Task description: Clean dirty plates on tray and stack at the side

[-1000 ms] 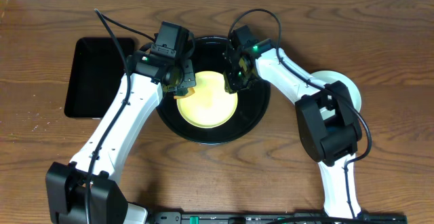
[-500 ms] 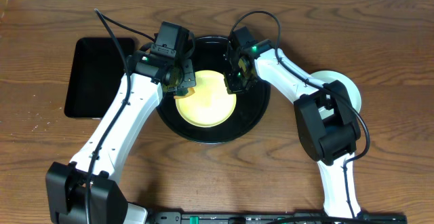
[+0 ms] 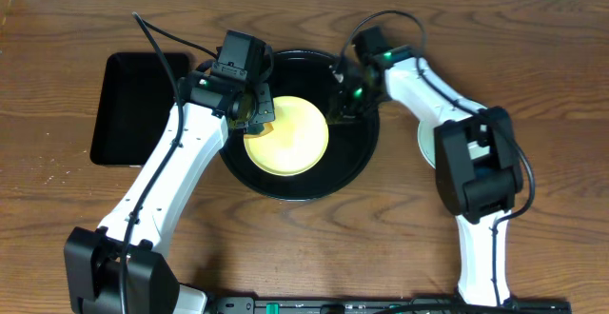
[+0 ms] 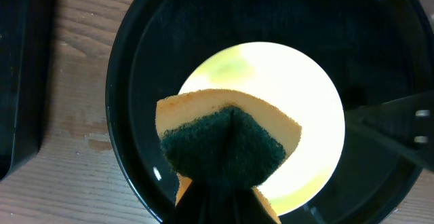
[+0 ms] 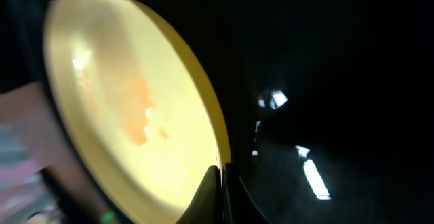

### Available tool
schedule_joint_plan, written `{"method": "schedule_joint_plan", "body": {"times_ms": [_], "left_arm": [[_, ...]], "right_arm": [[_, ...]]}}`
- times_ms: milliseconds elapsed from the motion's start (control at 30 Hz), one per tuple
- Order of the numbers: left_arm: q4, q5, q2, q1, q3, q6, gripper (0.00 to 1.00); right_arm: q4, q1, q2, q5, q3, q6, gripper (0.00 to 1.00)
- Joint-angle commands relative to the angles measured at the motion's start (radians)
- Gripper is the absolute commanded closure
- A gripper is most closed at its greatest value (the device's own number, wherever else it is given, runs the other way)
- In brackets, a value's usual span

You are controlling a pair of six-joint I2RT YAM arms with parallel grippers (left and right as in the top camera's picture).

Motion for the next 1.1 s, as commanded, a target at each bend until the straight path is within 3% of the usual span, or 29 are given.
{"method": "schedule_joint_plan", "body": {"times_ms": [0, 233, 367, 533, 767, 933, 1067], "left_arm": [[0.0, -0.004, 0.006, 0.005, -0.003, 0.017, 0.92], [0.001, -0.004, 0.006, 0.005, -0.003, 0.017, 0.93], [0.002, -0.005, 0.006, 0.005, -0.003, 0.017, 0.92], [0.001, -0.004, 0.006, 0.005, -0.003, 0.017, 0.93], [0.001, -0.004, 0.006, 0.005, -0.003, 0.017, 0.92], [0.0, -0.005, 0.006, 0.005, -0.003, 0.017, 0.93], [0.001, -0.005, 0.006, 0.005, -0.003, 0.017, 0.93]], "right_arm": [[0.001, -0.037, -0.044, -0.17, 0.0, -0.05, 0.99], [-0.021, -0.058, -0.044, -0.135, 0.0, -0.072, 0.98], [-0.016, -0.02, -0.044, 0.0, 0.0, -0.071, 0.69], [0.008, 0.071, -0.044, 0.216, 0.0, -0.07, 0.54], [0.125, 0.185, -0.037, 0.501, 0.0, -0.063, 0.55], [0.205, 0.241, -0.007, 0.653, 0.0, -0.048, 0.62], [0.215, 0.259, 0.023, 0.689, -0.001, -0.048, 0.75]]}}
